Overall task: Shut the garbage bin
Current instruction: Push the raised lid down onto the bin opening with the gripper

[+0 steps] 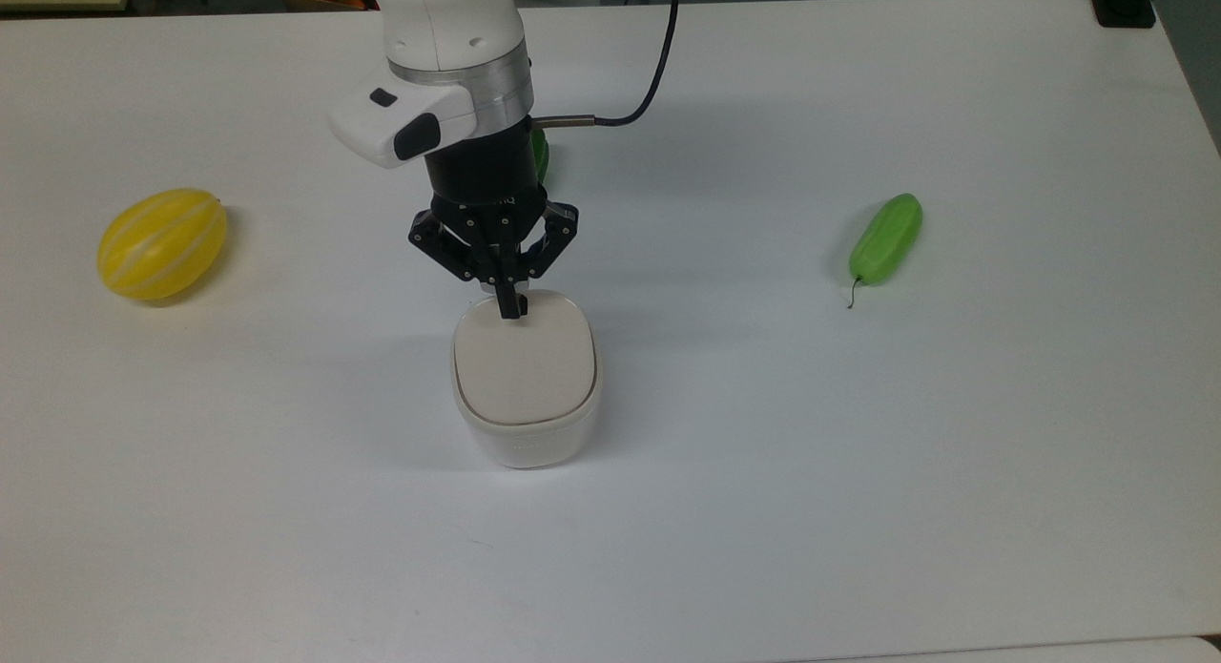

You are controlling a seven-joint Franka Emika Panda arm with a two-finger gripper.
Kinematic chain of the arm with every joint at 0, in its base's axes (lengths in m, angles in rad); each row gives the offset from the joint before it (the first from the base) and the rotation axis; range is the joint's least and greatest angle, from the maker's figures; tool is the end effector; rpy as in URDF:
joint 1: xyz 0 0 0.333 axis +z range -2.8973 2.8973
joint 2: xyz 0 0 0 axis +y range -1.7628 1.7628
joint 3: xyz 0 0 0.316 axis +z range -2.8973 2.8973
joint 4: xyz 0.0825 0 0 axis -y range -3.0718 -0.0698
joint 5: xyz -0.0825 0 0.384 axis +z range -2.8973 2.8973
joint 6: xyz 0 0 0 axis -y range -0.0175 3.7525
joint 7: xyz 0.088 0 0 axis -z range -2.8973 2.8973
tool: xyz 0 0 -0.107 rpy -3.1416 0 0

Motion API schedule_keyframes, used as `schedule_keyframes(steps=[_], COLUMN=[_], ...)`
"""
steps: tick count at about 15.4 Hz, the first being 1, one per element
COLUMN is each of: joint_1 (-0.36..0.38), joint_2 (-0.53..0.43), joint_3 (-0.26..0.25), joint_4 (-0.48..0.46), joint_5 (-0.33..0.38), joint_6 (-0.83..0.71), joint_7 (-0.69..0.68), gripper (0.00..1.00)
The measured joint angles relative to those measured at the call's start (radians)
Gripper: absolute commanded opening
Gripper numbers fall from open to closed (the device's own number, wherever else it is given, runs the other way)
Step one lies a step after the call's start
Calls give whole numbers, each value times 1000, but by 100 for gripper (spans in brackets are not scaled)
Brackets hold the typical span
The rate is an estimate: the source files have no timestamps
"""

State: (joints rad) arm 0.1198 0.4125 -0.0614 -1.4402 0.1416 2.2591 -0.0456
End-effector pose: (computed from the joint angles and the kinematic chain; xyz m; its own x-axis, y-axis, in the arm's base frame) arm 0.7152 0.0534 0.4990 0.9177 0.0236 0.3966 0.0659 -0.9935 -0.0932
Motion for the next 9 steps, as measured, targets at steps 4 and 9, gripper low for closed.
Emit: schedule_keyframes(steps=[4,9], joint_1=[1,2], joint_2=[9,39], joint_3=[0,0], joint_4=[-12,-30], joint_5=[-1,-6], joint_6=[-16,-16], joint_7=[-4,-11], gripper=[0,0])
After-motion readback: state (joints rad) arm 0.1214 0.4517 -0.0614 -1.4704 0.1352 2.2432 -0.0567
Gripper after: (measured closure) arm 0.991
